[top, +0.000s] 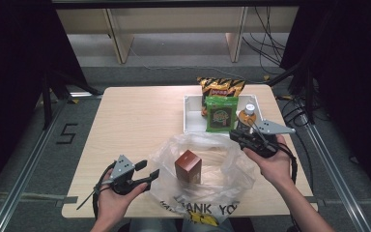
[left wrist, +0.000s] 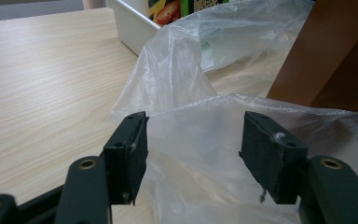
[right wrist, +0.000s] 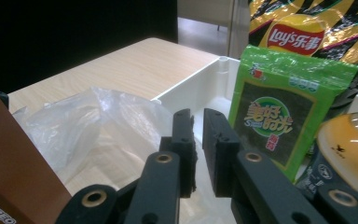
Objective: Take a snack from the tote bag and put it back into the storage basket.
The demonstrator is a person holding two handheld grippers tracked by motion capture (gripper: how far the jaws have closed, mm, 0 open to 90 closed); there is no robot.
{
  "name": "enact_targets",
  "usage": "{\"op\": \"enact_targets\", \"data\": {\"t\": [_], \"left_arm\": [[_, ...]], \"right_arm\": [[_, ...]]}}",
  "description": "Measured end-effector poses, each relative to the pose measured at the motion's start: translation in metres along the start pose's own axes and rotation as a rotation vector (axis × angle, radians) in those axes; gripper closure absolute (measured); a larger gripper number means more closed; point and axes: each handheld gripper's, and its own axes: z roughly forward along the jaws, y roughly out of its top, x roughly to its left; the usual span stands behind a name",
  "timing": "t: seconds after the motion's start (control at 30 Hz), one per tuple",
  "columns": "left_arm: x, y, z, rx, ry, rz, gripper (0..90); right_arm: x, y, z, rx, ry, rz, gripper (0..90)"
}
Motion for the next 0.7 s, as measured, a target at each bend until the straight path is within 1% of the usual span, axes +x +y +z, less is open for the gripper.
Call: {"op": "enact_targets", "data": {"t": [0.03, 0.07, 0.1, 0.13, 0.17, 0.2, 0.23, 0.27, 0.3, 0.33, 0.37, 0.4, 0.43, 0.5, 0.57, 0.6, 0.63, 0.67, 0.7], "left_arm": [[0.000, 0.000, -0.001, 0.000, 0.006, 0.005, 40.5], [0.000, 0.000, -0.002, -0.005, 0.005, -0.001, 40.6], [0.000, 0.000, -0.003, -0.002, 0.009, 0.000, 40.6], [-0.001, 0.001, -0.003, -0.004, 0.012, -0.001, 40.5], [-0.001, 0.001, -0.003, -0.007, 0.010, 0.001, 40.5], [-0.001, 0.001, -0.003, -0.013, 0.011, -0.014, 40.5], [-0.001, 0.001, -0.003, -0.011, 0.013, -0.013, 40.5], [-0.001, 0.001, -0.004, -0.009, 0.015, -0.009, 40.5], [-0.001, 0.001, -0.006, -0.004, 0.024, 0.001, 40.5], [-0.001, 0.001, -0.006, -0.007, 0.024, -0.001, 40.6], [-0.001, 0.002, -0.006, -0.010, 0.022, 0.005, 40.5], [-0.001, 0.002, -0.007, -0.010, 0.027, 0.002, 40.5], [-0.002, 0.003, -0.007, -0.015, 0.027, -0.011, 40.5], [-0.002, 0.003, -0.007, -0.015, 0.027, -0.011, 40.5], [-0.001, 0.002, -0.007, -0.010, 0.023, 0.003, 40.6], [-0.002, 0.002, -0.007, -0.010, 0.023, 0.002, 40.5], [-0.002, 0.001, -0.008, -0.012, 0.018, 0.008, 40.5], [-0.002, 0.000, -0.008, -0.013, 0.020, -0.008, 40.5], [-0.002, 0.000, -0.008, -0.011, 0.019, -0.006, 40.6]], "right_arm": [[0.000, 0.000, 0.000, 0.011, 0.009, -0.008, 82.4], [0.002, 0.000, 0.003, -0.004, 0.012, -0.012, 81.6], [0.002, 0.001, 0.003, 0.009, 0.017, -0.034, 81.0], [0.005, 0.000, 0.004, 0.011, 0.027, -0.018, 79.9], [0.007, 0.000, 0.006, 0.003, 0.030, -0.014, 78.7], [0.008, 0.001, 0.005, 0.033, 0.058, -0.016, 77.4], [0.008, 0.001, 0.007, 0.035, 0.073, -0.035, 75.0], [0.010, 0.001, 0.008, 0.026, 0.074, -0.027, 72.2], [0.013, 0.002, 0.009, 0.035, 0.091, -0.004, 69.0], [0.014, 0.002, 0.007, 0.053, 0.094, -0.019, 65.2], [0.017, 0.002, 0.008, 0.031, 0.111, 0.001, 61.5], [0.019, 0.003, 0.006, 0.039, 0.111, -0.007, 57.8], [0.022, 0.004, 0.007, 0.019, 0.129, -0.011, 53.7], [0.028, 0.006, 0.004, 0.008, 0.151, 0.001, 48.3], [0.034, 0.008, 0.003, 0.005, 0.154, 0.024, 43.2], [0.035, 0.010, 0.002, -0.003, 0.156, 0.006, 41.0], [0.037, 0.010, 0.002, -0.002, 0.162, 0.009, 39.1], [0.042, 0.012, 0.001, -0.005, 0.171, 0.026, 37.3], [0.045, 0.012, 0.001, 0.000, 0.175, 0.041, 36.5]]}}
